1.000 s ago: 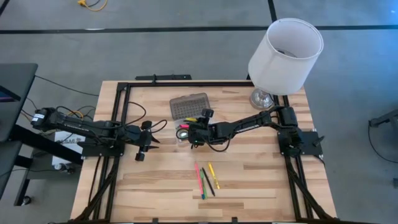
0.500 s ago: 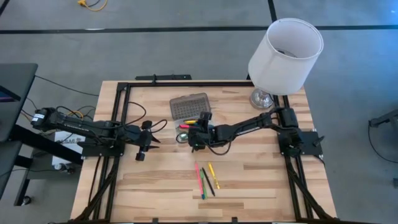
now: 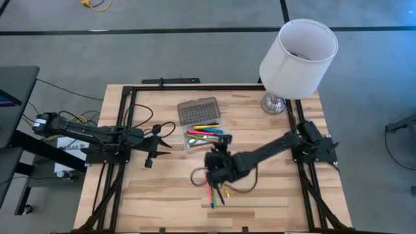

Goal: Pick & place school supplies into a supply box
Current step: Put the pink pencil into the transparent supply box

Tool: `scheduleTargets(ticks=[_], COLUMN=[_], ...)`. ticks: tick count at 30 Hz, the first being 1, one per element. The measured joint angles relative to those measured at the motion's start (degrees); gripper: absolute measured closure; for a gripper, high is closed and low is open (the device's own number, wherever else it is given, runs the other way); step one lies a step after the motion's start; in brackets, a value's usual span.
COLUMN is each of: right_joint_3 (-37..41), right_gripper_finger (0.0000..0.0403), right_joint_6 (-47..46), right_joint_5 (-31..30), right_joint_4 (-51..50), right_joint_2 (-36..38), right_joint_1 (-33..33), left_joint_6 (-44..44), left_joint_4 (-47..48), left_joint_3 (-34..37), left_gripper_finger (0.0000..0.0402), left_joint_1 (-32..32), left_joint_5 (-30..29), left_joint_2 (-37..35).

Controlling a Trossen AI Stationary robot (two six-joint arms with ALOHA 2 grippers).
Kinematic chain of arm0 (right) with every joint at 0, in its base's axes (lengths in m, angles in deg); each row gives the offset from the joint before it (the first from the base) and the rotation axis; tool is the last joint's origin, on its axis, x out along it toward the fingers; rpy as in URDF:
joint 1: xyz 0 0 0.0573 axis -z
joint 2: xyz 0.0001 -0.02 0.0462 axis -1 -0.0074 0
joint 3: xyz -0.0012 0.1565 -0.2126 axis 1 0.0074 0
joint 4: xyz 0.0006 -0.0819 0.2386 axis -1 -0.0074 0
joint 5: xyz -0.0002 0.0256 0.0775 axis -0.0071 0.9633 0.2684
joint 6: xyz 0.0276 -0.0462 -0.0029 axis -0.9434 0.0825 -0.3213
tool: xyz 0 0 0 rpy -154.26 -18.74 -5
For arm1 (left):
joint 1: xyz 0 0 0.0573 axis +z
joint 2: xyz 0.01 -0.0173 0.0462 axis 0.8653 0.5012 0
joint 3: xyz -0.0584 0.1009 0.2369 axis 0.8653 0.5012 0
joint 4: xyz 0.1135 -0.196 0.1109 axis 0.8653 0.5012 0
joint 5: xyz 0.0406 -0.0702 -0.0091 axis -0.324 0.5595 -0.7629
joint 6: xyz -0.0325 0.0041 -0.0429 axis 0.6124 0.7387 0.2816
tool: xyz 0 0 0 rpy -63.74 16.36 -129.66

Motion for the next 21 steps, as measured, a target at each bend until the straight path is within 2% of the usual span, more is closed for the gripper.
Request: scheduleTargets(ticks=[5, 9, 13, 17, 21], right_joint_3=[-0.62, -0.61, -0.34, -0.34, -0.32], right_gripper_finger=[0.0277, 0.0281, 0.0282, 0.0282, 0.0282], right_joint_6=[-15.86, -26.98, -34.25, -37.53, -38.76], right_joint_5=[1.09, 1.48, 0.80, -1.90, -3.25], right_joint_4=[-11.40, -17.66, -20.12, -20.55, -20.55], right_joint_2=[0.15, 0.09, 0.09, 0.09, 0.09], right_joint_1=[-6.06, -10.34, -13.73, -15.86, -16.70], left_joint_6=[-3.61, -8.06, -14.32, -19.85, -23.75], left_joint_4=[-5.99, -11.78, -21.81, -32.54, -36.10], left_joint_3=[-0.02, -0.04, -0.04, -1.88, -7.16], left_gripper_finger=[0.0297, 0.0297, 0.0297, 0.0297, 0.0297], left_joint_1=[0.00, -0.11, -0.98, -1.99, -2.70], left_joint_5=[6.53, 12.19, 16.67, 20.10, 22.15], left_joint_2=[2.46, 9.04, 19.41, 31.52, 42.56])
